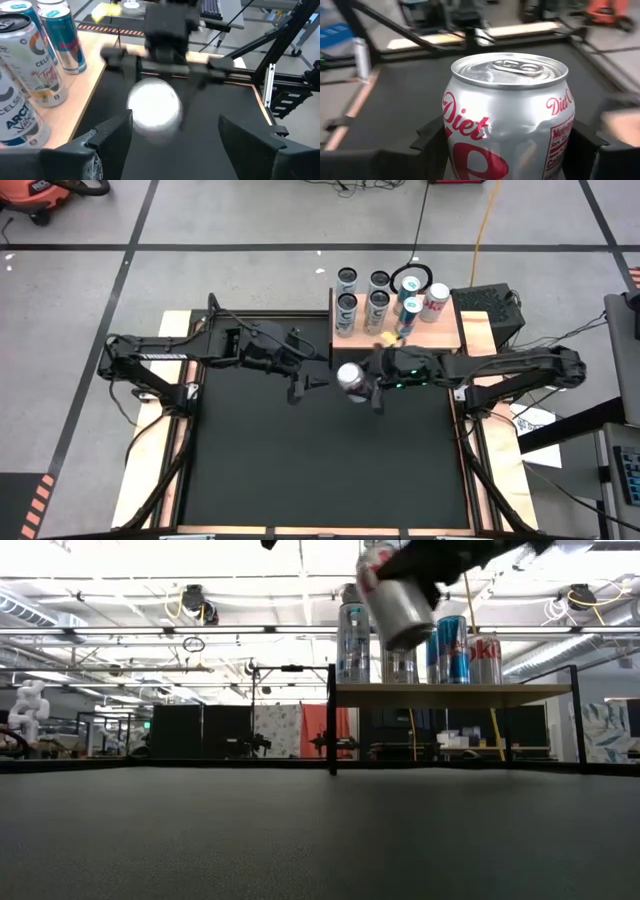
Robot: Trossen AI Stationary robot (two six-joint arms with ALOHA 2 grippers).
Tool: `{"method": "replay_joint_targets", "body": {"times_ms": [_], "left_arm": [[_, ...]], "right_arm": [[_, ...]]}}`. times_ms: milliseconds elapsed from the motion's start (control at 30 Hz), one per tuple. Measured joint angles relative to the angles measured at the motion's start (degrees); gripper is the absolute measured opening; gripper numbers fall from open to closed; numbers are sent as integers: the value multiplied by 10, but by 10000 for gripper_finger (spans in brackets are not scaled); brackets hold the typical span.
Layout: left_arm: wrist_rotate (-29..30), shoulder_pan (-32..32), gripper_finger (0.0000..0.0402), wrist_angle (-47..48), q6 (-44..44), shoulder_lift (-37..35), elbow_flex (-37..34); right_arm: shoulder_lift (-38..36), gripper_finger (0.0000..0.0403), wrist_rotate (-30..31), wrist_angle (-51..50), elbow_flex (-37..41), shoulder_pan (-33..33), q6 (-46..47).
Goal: Place canned beverage on shelf
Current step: Put the red-silver soda can on the shelf aligned with the other red-silver soda can
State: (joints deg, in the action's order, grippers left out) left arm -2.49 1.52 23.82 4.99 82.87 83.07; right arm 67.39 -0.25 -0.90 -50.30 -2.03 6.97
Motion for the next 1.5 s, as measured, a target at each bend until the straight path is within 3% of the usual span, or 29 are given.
{"method": "replay_joint_targets", "body": {"times_ms": [367,800,1167,1500], "left_arm": [[28,0,293,9,-14,-7,1],[28,-1,293,26,-14,-7,1],[28,-1,293,34,-28,-7,1],[28,-1,293,33,-28,-7,1]], "right_arm": [[-196,266,180,-192,1,-2,-45],[-320,267,349,-328,1,-2,1],[-419,269,407,-414,1,-3,43],[-513,269,458,-422,35,-2,60]]}}
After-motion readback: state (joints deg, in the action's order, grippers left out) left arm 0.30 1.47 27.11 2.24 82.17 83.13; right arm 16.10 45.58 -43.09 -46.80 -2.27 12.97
